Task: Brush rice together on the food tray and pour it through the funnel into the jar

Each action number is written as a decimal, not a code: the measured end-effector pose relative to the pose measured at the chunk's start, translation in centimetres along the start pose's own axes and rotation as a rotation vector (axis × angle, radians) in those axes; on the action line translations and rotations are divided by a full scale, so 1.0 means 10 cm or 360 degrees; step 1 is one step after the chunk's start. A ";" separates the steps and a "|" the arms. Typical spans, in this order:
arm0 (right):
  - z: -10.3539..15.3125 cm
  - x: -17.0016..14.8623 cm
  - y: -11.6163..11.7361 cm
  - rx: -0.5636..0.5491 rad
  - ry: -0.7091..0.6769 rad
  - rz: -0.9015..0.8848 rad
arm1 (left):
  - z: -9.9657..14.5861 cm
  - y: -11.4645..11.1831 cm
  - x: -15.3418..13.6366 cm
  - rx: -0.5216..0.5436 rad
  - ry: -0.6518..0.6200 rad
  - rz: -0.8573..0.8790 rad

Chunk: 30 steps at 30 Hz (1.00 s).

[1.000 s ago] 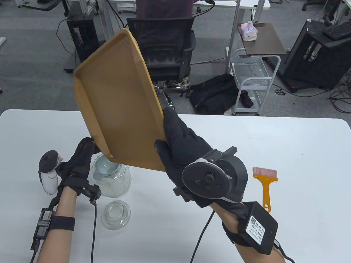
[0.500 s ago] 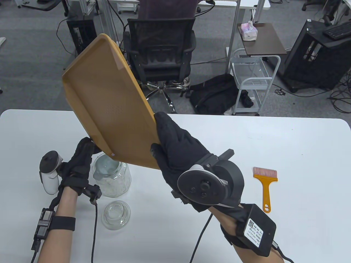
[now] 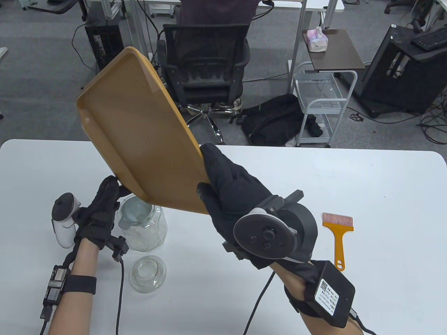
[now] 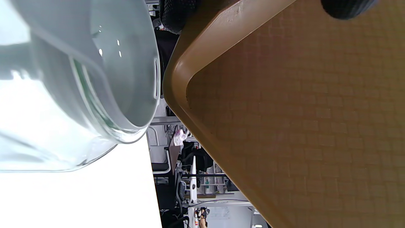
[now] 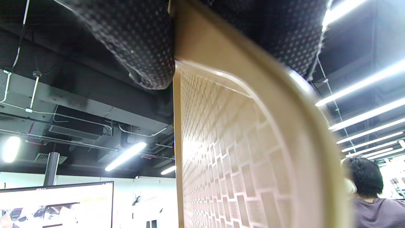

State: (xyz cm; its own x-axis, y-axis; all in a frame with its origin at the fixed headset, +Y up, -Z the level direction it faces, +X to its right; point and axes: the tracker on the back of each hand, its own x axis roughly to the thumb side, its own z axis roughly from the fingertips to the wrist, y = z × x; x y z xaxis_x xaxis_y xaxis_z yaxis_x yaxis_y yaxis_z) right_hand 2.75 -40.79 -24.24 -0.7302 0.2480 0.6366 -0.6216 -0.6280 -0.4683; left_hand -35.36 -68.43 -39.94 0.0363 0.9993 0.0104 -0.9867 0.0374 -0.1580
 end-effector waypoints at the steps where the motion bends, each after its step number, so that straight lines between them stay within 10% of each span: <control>1: 0.00 0.00 0.00 0.0001 0.0002 0.0001 | 0.00 0.00 0.00 -0.0002 0.0000 0.0003; 10: 0.06 -0.19 -0.09 0.0003 0.0101 -0.0016 | 0.07 0.02 0.09 0.0029 -0.0063 -0.0018; 18: 0.40 -0.97 -0.28 -0.0258 0.0422 -0.0061 | 0.29 -0.01 0.51 0.0011 -0.0305 -0.0082; 30: 1.70 -2.37 -0.24 -0.0077 0.1103 -0.0129 | 0.55 -0.80 0.75 -0.0307 -0.0290 -0.0549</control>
State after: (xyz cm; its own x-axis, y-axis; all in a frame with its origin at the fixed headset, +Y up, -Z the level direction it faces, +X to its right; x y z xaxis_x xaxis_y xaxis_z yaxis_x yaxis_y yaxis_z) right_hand 26.38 -57.70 -27.78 -0.6835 0.7163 0.1409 -0.6820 -0.5578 -0.4730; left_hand -28.06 -61.24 -33.13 0.3129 0.9116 0.2664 -0.8734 0.3864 -0.2963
